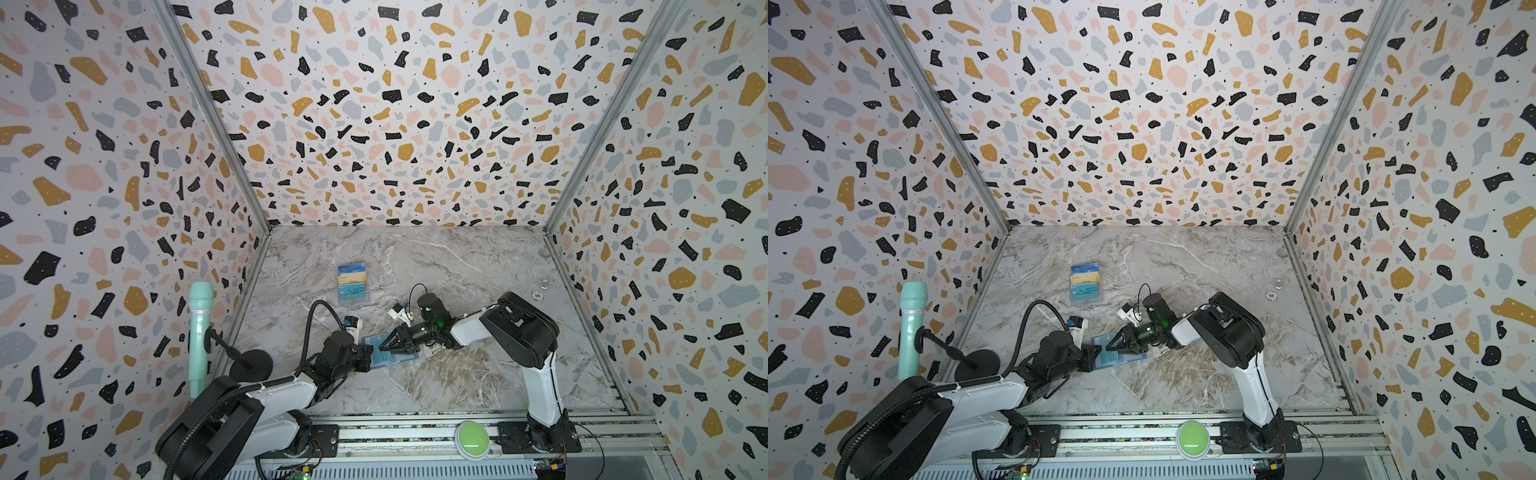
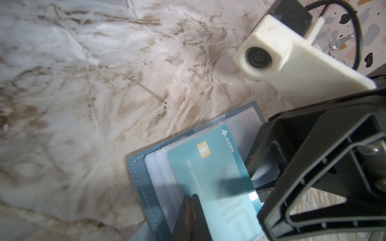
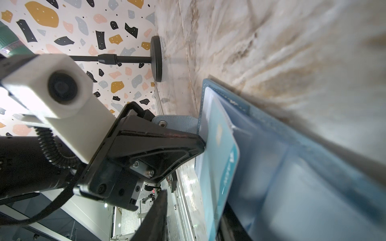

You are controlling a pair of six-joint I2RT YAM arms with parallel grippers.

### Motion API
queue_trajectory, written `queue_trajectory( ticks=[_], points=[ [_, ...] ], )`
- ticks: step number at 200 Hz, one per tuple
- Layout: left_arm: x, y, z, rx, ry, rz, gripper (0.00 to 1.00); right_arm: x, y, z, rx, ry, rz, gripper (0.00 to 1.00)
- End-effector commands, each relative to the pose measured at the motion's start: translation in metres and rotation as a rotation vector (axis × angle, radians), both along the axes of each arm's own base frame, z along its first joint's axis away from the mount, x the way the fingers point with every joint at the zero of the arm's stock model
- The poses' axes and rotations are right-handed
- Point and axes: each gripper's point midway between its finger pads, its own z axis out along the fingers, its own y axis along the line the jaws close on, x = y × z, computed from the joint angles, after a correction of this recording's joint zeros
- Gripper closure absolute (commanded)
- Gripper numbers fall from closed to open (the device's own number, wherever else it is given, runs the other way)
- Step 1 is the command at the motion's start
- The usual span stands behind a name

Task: Take the credit cards out of the card holder
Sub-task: Take out the credit card from the card slot.

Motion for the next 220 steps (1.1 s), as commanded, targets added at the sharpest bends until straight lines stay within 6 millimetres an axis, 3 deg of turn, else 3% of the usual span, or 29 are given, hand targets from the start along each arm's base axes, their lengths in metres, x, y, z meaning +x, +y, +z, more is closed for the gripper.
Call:
queue_trajectory(
  ticks=[1,92,220],
  points=[
    [-0.008,0.013,-0.018,0.064,0.064,0.033,1.00,0.005,0.002,0.025,0.055,-0.052,0.000,0.64],
    [-0.009,0.015,-0.021,0.068,0.072,0.044,1.00,0.015,-0.009,0.036,0.063,-0.081,-0.031,0.67],
    [-0.008,0.016,-0.021,0.071,0.074,0.047,1.00,0.021,-0.018,0.020,-0.032,-0.115,-0.052,0.80]
  ],
)
